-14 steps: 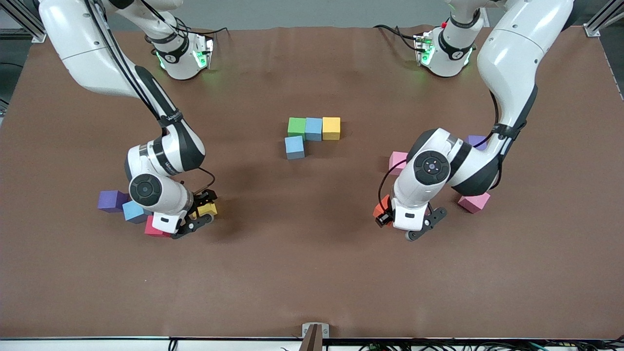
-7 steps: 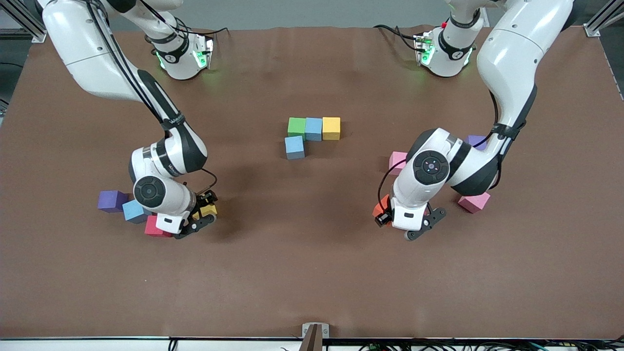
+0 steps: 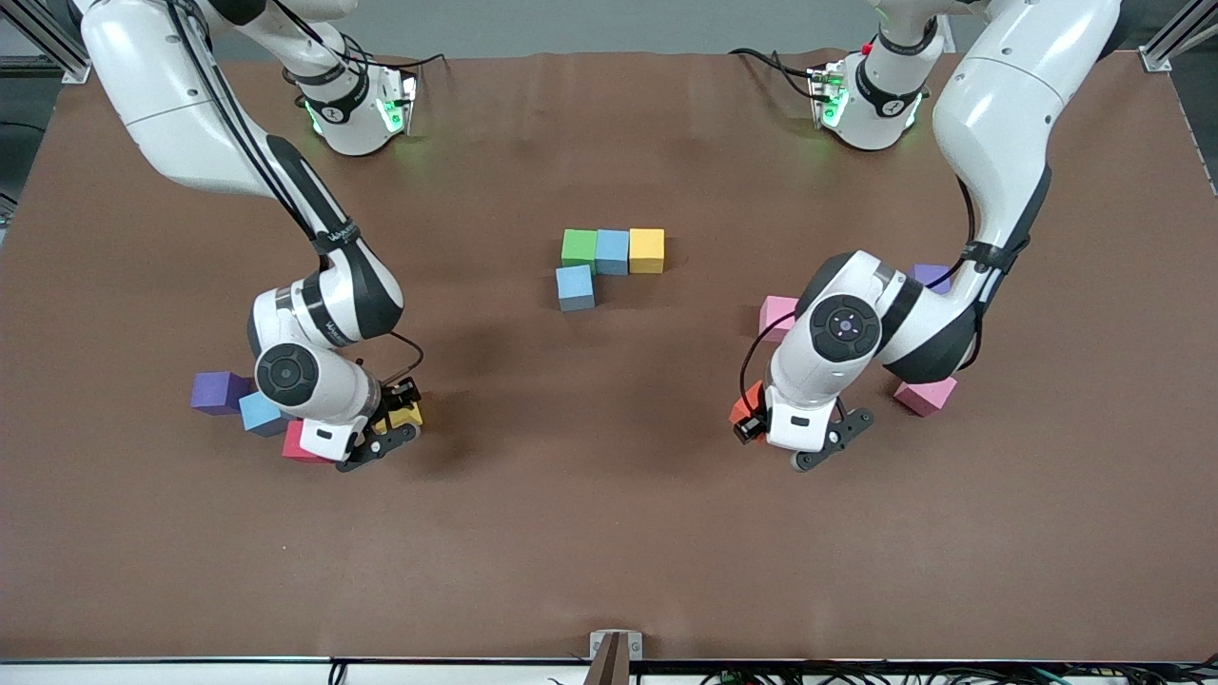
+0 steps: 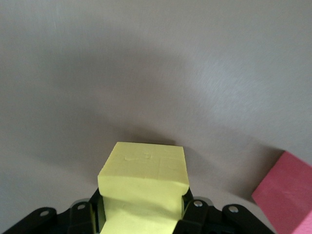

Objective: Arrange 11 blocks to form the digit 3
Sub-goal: 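Grasp the yellow block with the right gripper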

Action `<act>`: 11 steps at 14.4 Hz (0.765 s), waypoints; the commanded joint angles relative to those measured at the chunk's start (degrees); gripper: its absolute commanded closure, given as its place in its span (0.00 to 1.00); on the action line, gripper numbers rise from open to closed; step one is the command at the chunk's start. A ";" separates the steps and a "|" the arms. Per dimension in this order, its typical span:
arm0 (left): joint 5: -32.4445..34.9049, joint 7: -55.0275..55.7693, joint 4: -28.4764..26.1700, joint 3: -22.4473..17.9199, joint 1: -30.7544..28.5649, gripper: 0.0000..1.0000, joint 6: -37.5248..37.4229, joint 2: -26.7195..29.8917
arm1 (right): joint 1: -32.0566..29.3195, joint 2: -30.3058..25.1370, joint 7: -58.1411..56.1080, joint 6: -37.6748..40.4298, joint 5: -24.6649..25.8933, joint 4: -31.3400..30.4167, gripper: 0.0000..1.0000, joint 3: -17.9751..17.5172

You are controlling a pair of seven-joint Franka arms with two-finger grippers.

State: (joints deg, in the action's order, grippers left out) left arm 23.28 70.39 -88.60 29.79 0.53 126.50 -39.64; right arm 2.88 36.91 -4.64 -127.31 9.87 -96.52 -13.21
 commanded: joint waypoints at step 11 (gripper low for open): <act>0.18 -4.90 0.36 0.09 -0.88 0.78 -0.90 0.35 | 19.00 5.01 28.62 1.10 -10.66 10.47 0.63 -0.15</act>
State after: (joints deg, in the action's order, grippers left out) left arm 23.28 66.80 -88.56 29.71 -0.34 126.50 -39.64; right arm 19.65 39.30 21.21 -126.31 0.12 -89.33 -13.77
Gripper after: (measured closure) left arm 0.432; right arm 0.419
